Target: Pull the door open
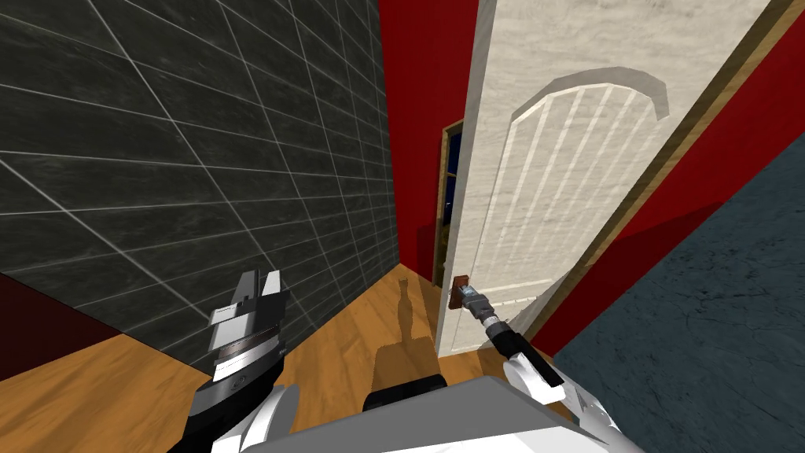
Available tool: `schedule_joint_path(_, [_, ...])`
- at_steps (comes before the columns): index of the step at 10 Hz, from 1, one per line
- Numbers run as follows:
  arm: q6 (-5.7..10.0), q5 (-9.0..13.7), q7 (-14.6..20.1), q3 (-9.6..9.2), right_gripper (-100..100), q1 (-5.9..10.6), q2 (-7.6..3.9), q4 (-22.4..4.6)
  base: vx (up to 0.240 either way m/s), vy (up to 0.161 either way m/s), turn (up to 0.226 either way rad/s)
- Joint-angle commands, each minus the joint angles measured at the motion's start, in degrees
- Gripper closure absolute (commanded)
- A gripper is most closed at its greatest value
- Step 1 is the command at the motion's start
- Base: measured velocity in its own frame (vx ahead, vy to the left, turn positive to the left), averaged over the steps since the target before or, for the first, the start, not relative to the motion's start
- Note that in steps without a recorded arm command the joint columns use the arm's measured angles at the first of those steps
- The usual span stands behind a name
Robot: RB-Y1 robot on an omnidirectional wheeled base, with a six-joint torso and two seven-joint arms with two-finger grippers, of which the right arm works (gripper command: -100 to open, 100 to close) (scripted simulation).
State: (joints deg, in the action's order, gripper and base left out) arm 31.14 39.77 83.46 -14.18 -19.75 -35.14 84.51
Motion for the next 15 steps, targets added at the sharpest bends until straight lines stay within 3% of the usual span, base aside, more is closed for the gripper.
schedule_joint_path(1, [0.89,-0.14,1.11,-0.87,100,-1.36,-1.38,1.59,-0.049,-0.036,-0.019])
schedule_joint_path(2, [0.54,-0.13,0.78,-0.72,100,-0.96,-0.93,0.78,-0.021,-0.013,0.004])
schedule_joint_path(8, [10.88,-3.01,7.18,-4.46,100,-7.10,-7.74,-1.42,-0.002,0.012,0.002])
schedule_joint_path(9, [11.89,-3.01,7.18,-4.46,100,-7.10,-7.74,-1.42,-0.019,0.003,-0.006])
schedule_joint_path(10, [13.82,-3.54,8.41,-5.19,100,-8.30,-9.10,-1.83,-0.019,-0.004,0.005])
schedule_joint_path(11, [14.46,-3.54,8.41,-5.19,100,-8.30,-9.10,-1.83,-0.017,-0.005,-0.003])
schedule_joint_path(12, [16.64,-4.07,9.66,-5.94,100,-9.52,-10.48,-2.23,-0.013,-0.004,0.004])
schedule_joint_path(13, [17.07,-4.07,9.66,-5.94,100,-9.52,-10.48,-2.23,-0.013,-0.003,-0.007])
schedule_joint_path(14, [19.19,-4.59,10.91,-6.70,100,-10.72,-11.85,-2.62,-0.013,-0.003,0.007])
schedule_joint_path(15, [19.63,-4.59,10.91,-6.70,100,-10.72,-11.85,-2.62,-0.012,-0.009,-0.013])
